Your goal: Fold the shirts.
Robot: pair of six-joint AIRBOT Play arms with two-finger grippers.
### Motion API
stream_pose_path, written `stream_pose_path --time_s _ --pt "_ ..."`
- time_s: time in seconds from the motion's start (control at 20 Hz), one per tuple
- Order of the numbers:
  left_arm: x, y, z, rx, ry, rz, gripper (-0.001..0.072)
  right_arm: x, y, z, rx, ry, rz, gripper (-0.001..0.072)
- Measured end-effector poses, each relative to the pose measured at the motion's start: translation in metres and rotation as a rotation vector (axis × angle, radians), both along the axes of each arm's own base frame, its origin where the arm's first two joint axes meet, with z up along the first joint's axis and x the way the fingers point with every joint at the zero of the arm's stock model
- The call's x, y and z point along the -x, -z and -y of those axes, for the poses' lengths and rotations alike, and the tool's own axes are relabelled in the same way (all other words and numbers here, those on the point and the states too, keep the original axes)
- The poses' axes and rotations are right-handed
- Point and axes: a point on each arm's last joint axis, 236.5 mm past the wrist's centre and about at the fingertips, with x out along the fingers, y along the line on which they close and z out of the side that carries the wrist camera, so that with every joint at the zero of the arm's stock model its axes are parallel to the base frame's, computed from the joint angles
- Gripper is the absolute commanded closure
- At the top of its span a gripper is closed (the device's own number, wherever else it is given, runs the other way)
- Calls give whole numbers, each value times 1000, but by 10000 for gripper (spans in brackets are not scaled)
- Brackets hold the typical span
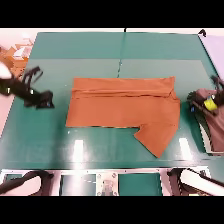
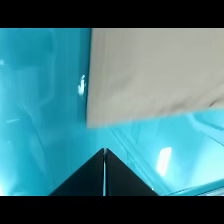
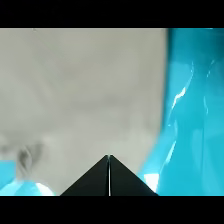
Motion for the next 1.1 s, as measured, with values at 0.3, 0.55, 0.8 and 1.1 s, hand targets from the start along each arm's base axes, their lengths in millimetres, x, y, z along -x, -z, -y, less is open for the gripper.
stream_pose_path --time_s 0.3,0.55,0.8,1.1 --pt "55 45 30 94 -135 45 66 76 42 -28 22 140 44 288" --pt "43 78 57 162 -271 155 67 75 57 -35 8 217 101 288" --pt "22 103 66 230 -456 147 67 64 58 -34 7 253 155 287" --pt "-4 115 65 245 -521 180 686 57 57 -34 -7 277 182 169"
